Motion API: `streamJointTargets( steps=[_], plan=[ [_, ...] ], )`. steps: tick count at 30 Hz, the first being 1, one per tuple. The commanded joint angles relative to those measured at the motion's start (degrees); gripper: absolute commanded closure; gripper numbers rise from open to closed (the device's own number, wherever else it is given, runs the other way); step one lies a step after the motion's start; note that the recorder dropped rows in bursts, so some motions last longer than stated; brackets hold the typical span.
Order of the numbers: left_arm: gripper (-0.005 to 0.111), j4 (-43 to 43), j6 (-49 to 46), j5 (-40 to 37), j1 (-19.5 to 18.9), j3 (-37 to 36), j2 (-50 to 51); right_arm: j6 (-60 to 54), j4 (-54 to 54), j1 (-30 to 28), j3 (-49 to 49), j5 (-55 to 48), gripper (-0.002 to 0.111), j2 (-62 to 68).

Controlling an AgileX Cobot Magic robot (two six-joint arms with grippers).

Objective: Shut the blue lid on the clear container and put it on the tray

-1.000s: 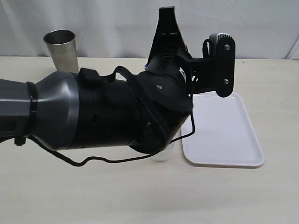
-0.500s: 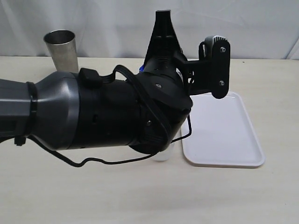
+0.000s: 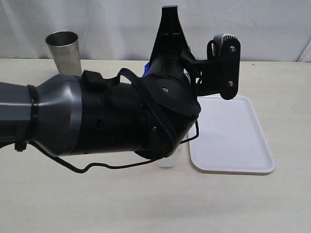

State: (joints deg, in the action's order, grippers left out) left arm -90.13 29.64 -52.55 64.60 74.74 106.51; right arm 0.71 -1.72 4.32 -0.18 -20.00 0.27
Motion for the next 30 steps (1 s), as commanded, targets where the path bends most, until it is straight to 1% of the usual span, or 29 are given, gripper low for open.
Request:
streamJointTargets(
  steps=[1,5,12,17,30],
  plan=[
    [0.107,-1.5,0.9,-0.6,0.1,-0.4,-0.4,0.1,0.0,-0.3,0.2,0.2,0.104,-0.3],
    [0.107,-1.5,2.1,-0.6,0.1,-0.4,-0.4,0.1,0.0,-0.3,0.2,0.2,0.104,-0.3],
    [0.107,-1.3,2.1,-1.1,2.0,-1.5,-1.2,0.1,0.0,-0.3,0.2,0.2,0.104,-0.3],
    [0.107,0.9,2.0,-1.8,2.0,-2.0,-1.5,0.1,0.0,-0.3,0.2,0.2,0.104,-0.3],
    [0.107,1.2,2.2,-1.4,2.0,-2.0,-1.5,0.1,0.0,-0.3,0.2,0.2,0.104,-0.3]
  ],
)
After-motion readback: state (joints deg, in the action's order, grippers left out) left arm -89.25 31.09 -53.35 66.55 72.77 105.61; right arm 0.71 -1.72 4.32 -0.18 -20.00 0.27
